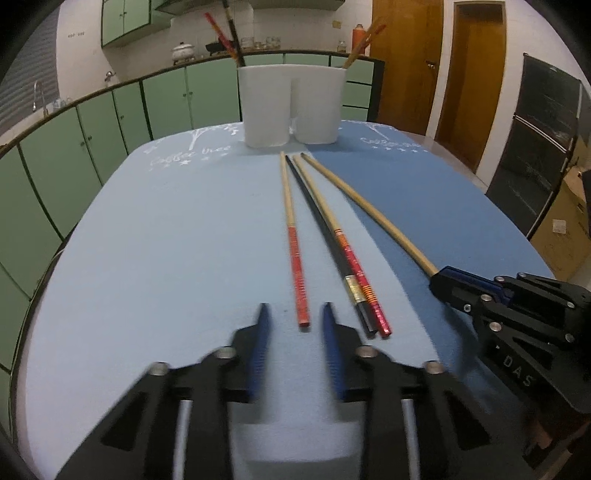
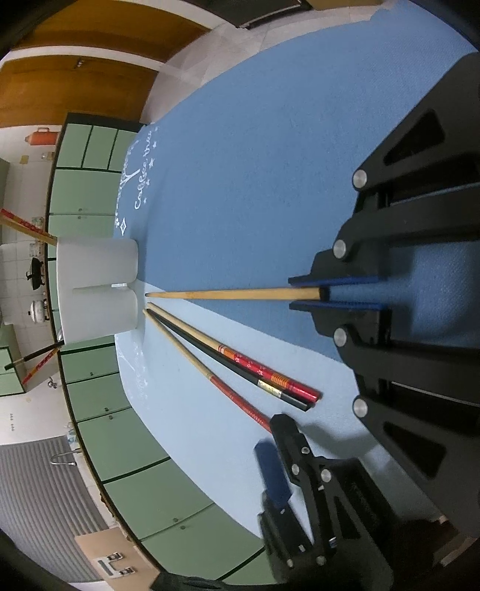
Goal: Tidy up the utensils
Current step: 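Grasp a plain wooden chopstick with the right tool while the left tool grasps a red-patterned chopstick, then lift both held chopsticks and carry them over the white holder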
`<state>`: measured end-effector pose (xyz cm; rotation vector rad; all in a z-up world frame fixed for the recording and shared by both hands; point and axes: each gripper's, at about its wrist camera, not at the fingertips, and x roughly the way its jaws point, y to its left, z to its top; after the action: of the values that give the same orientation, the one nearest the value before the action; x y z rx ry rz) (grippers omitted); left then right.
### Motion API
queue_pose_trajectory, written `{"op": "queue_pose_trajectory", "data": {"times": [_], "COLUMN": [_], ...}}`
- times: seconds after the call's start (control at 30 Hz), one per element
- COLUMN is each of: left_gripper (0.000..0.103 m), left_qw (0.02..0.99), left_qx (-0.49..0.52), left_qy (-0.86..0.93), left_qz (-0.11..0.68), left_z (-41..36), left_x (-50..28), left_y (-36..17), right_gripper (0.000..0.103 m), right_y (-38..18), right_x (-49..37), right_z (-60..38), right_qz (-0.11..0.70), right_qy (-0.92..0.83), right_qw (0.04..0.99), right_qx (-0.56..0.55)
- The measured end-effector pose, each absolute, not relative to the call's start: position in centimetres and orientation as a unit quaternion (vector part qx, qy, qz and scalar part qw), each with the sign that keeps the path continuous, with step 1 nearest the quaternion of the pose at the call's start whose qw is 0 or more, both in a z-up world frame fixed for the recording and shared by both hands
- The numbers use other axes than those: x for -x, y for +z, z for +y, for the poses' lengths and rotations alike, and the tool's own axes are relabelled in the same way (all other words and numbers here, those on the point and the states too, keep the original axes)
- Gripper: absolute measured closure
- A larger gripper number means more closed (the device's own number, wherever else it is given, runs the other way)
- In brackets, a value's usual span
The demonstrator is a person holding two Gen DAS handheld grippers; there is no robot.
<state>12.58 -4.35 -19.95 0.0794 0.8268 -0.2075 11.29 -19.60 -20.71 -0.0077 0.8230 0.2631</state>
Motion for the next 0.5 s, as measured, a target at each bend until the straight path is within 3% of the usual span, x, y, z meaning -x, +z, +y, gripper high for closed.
{"op": "queue_pose_trajectory", "data": {"times": [0.07, 0.3, 0.5], "left_gripper": [0.097, 0.097, 0.097], "left_qw": [0.909, 0.918, 0.936], "left_qx": [-0.038, -0.035, -0.038], "left_qy": [-0.106, -0.096, -0.094], "left_qz": [0.401, 0.384, 0.336], "left_z": [-4.5, -3.7, -2.9], "left_x": [-12.7, -12.3, -11.8], "left_y": [-20.0, -18.1, -13.3], "right_gripper": [0.097, 0.097, 0.097], "right_y": [-20.6, -18.8, -14.7], "right_x": [-11.3, -11.2, -11.0], "right_z": [-19.8, -20.3, -21.2], "right_qz": [0.402, 0.397, 0.359], "right_qy": [0.130, 0.138, 0.146], "right_qw": [0.906, 0.907, 0.922], "right_qx": [-0.003, -0.008, -0.012]}}
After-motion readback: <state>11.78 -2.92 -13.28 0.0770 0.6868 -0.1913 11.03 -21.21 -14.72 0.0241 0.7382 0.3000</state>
